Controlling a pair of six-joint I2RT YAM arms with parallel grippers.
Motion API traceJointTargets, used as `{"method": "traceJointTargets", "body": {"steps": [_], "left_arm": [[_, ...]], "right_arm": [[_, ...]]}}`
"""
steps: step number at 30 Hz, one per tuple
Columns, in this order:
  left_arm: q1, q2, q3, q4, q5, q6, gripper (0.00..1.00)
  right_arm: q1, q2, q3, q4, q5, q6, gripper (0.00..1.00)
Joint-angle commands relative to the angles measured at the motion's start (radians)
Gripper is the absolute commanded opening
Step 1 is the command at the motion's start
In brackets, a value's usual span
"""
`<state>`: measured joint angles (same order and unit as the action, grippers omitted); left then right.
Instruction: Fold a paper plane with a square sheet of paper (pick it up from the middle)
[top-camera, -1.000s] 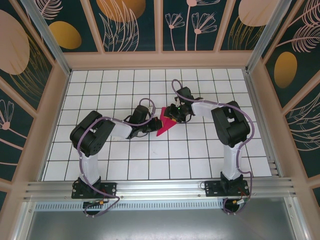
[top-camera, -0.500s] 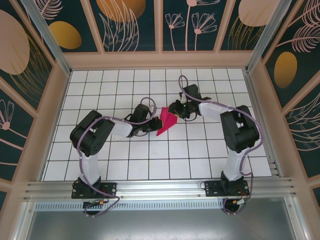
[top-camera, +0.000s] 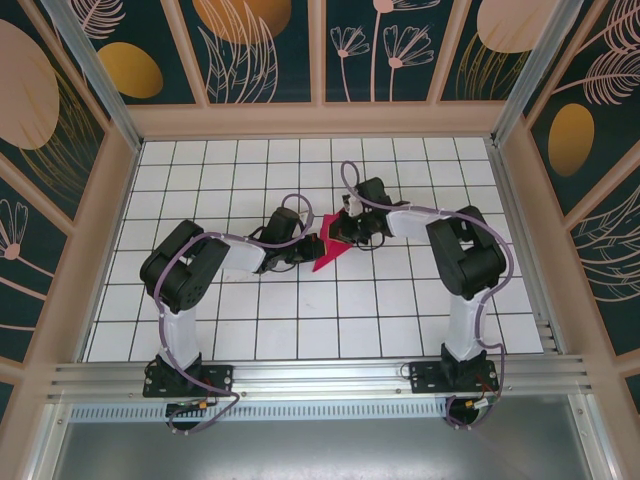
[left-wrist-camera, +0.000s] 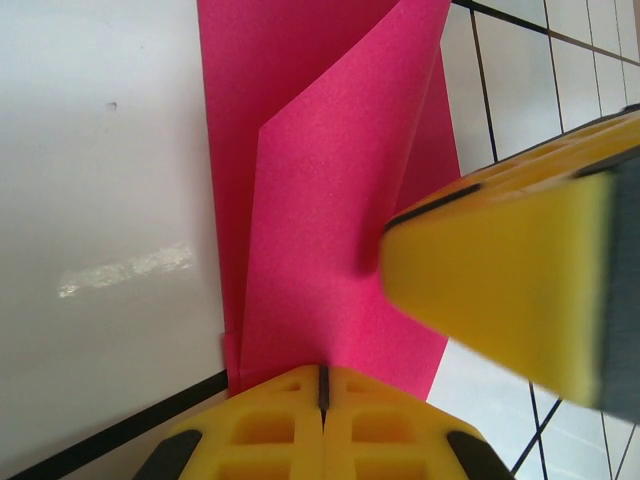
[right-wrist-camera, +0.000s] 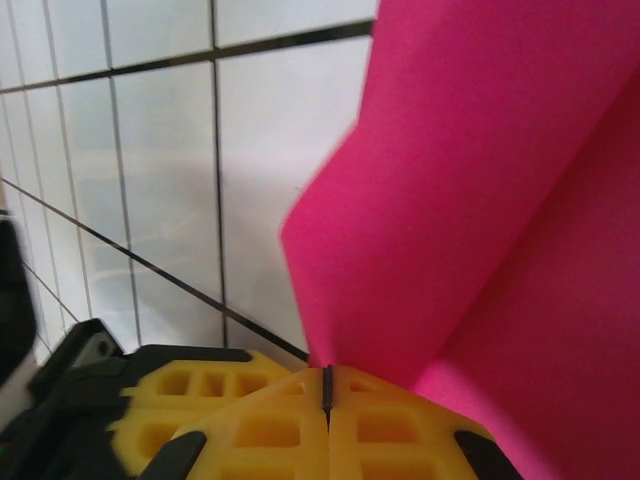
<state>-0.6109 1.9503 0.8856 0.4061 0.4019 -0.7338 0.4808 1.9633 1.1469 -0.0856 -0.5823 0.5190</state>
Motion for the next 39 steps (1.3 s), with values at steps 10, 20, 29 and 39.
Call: {"method": "traceJointTargets", "body": {"steps": [10,20,29,39], "left_arm": [[-0.002,0.072,-0.011,-0.164,-0.052,0.026,0.00],[-0.002,0.076,-0.010,-0.173,-0.034,0.035,0.00],[-0.002,0.078,0.002,-0.181,-0.035,0.037,0.00],[-0.002,0.081,0.008,-0.196,-0.035,0.039,0.00]], "right_arm": [[-0.038,0.085,0.015,0.005,0.033,-0.063,0.05],[-0.115,0.086,0.051,0.036,0.073,-0.083,0.05],[-0.044,-0.006,-0.018,0.089,-0.034,-0.108,0.06],[-0.030,0.085,0.022,0.054,-0.011,-0.125,0.06]]}}
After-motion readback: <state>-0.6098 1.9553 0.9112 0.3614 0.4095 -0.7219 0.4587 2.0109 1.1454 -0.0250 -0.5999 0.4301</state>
